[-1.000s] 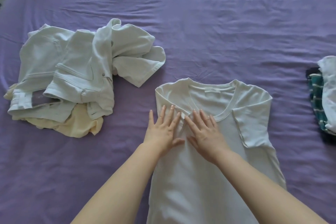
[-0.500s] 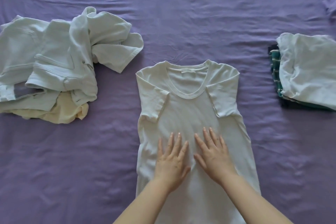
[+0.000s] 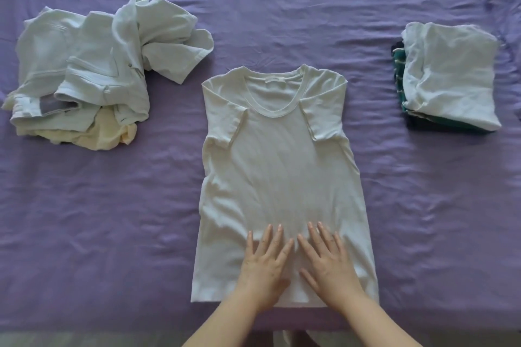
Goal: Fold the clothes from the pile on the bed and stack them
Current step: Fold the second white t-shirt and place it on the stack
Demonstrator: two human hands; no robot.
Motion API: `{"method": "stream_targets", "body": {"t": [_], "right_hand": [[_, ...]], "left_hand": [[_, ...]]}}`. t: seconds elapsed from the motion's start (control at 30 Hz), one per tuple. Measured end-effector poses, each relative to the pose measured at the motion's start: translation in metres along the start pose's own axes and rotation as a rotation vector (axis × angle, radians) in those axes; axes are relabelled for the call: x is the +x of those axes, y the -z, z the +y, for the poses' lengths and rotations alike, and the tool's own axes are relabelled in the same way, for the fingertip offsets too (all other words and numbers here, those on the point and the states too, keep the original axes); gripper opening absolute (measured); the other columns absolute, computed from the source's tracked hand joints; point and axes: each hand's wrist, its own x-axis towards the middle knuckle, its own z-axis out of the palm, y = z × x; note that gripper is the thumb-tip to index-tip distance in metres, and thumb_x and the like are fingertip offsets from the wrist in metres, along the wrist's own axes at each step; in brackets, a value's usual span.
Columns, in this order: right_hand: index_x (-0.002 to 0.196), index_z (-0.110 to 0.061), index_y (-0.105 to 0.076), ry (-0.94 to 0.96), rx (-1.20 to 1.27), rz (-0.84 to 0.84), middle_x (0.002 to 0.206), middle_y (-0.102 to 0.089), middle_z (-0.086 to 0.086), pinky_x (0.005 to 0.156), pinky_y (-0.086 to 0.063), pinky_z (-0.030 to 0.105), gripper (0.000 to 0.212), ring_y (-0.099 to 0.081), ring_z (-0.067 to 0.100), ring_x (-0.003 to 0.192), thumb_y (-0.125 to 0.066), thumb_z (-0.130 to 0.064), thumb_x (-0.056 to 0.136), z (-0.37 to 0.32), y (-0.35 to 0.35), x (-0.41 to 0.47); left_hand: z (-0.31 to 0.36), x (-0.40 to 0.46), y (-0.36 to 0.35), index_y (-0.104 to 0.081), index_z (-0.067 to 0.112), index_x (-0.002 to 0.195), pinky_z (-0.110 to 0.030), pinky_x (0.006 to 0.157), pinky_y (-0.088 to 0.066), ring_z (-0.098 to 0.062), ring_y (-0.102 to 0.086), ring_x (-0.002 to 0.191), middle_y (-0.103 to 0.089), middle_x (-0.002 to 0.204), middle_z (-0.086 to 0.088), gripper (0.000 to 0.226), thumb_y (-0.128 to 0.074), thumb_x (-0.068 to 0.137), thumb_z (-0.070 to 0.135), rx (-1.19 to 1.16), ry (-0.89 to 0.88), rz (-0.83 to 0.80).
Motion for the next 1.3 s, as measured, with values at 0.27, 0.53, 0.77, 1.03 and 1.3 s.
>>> {"method": "stream_targets", "body": {"t": [0.27,0.53,0.77,1.03,1.3], "right_hand": [[0.078,-0.026,-0.067,0.104,0.062,0.106,0.124,-0.063,0.008,0.089,-0.050,0.046,0.038,-0.059,0.030,0.115,-0.087,-0.032,0.046,0.003,-0.020,-0.040],[0.082,-0.025,-0.062,0.146,0.008,-0.044,0.146,-0.039,0.010,0.105,-0.034,0.050,0.041,-0.036,0.033,0.135,-0.083,-0.041,0.050,0.005,-0.030,-0.045],[0.064,-0.022,-0.065,0.103,0.241,0.146,0.117,-0.067,0.006,0.086,-0.049,0.049,0.022,-0.061,0.030,0.111,-0.086,-0.017,0.058,0.008,-0.029,-0.039],[0.104,-0.023,-0.064,-0.121,0.390,0.079,0.106,-0.067,-0.005,0.077,-0.045,0.033,0.021,-0.060,0.020,0.098,-0.050,-0.034,0.094,0.029,0.001,0.013],[0.118,-0.026,-0.052,0.057,0.067,-0.137,0.113,-0.057,-0.005,0.082,-0.039,0.032,0.037,-0.053,0.021,0.107,-0.049,-0.049,0.088,0.031,-0.002,0.009]], "left_hand": [[0.022,-0.042,-0.036,-0.041,0.023,0.127,-0.043,0.116,0.009,-0.020,0.010,0.145,-0.007,0.155,-0.002,0.042,-0.052,0.088,0.034,-0.086,0.112,0.063],[0.023,-0.037,-0.030,-0.052,0.013,0.117,-0.051,0.113,-0.016,-0.032,-0.016,0.143,-0.026,0.149,-0.014,0.031,-0.050,0.086,0.015,0.055,0.089,0.079],[0.011,-0.033,-0.011,-0.066,0.017,0.091,-0.035,0.079,-0.047,-0.025,-0.053,0.109,-0.061,0.111,-0.003,0.011,-0.061,0.083,0.023,-0.196,0.096,0.255],[-0.014,-0.007,0.018,-0.053,0.022,0.113,-0.037,0.082,-0.046,-0.028,-0.052,0.109,-0.058,0.113,-0.006,0.023,-0.043,0.093,0.022,-0.362,0.305,0.113],[-0.045,-0.021,0.024,-0.055,0.015,0.112,-0.036,0.090,-0.035,-0.028,-0.045,0.115,-0.054,0.120,-0.007,0.025,-0.048,0.090,0.026,0.028,0.287,-0.128]]}}
